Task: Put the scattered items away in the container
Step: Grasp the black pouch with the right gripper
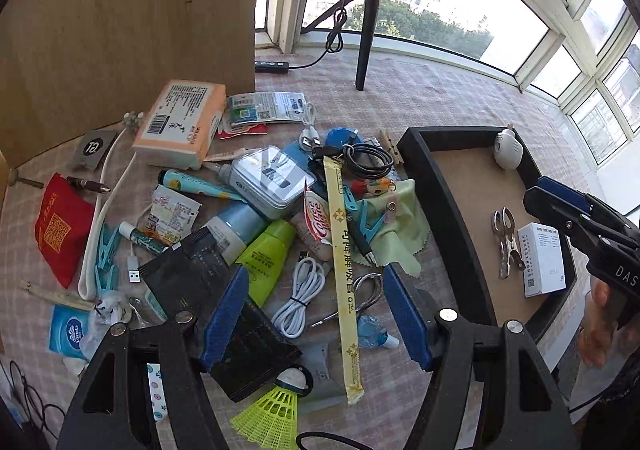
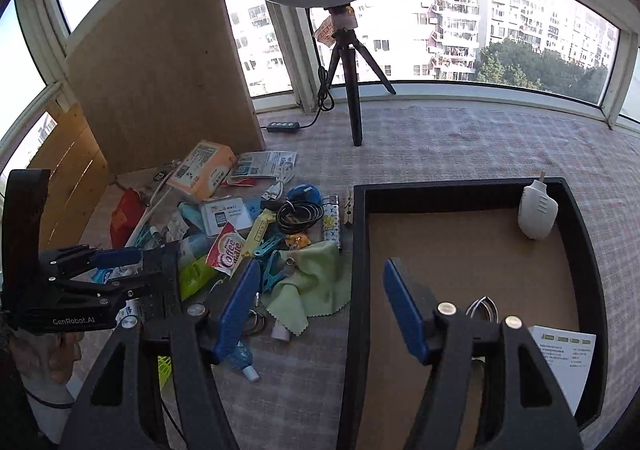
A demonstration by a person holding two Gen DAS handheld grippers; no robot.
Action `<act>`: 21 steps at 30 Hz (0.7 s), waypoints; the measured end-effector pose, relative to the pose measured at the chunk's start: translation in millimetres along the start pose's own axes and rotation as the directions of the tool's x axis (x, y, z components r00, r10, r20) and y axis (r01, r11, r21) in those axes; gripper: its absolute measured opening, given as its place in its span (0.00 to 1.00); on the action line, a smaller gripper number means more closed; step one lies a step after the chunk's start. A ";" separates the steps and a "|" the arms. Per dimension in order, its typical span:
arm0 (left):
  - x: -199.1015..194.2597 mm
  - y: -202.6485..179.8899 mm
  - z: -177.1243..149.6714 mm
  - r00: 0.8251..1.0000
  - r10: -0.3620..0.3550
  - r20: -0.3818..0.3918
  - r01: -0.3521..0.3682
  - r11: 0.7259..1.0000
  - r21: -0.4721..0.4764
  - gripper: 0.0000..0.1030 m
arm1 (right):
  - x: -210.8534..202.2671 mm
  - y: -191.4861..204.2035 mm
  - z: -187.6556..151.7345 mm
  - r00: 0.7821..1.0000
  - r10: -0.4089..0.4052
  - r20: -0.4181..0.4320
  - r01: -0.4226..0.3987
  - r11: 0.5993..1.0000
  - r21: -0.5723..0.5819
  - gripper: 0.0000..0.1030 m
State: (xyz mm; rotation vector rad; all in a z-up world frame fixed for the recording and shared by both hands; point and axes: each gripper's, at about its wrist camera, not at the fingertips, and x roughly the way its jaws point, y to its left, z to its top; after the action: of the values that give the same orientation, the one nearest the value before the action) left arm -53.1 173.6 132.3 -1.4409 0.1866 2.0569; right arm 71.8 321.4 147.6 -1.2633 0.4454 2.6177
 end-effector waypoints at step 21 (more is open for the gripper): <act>46.0 105.2 -37.0 0.994 -0.067 -0.084 0.048 0.976 -0.211 0.51 | 140.6 143.0 -26.4 0.916 0.222 -0.334 -0.277 0.952 -0.128 0.36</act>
State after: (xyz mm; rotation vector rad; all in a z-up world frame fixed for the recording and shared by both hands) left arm -91.6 91.2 53.1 -1.6474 -0.0370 2.0133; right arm -39.2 185.3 47.3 -1.8103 0.4658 2.7136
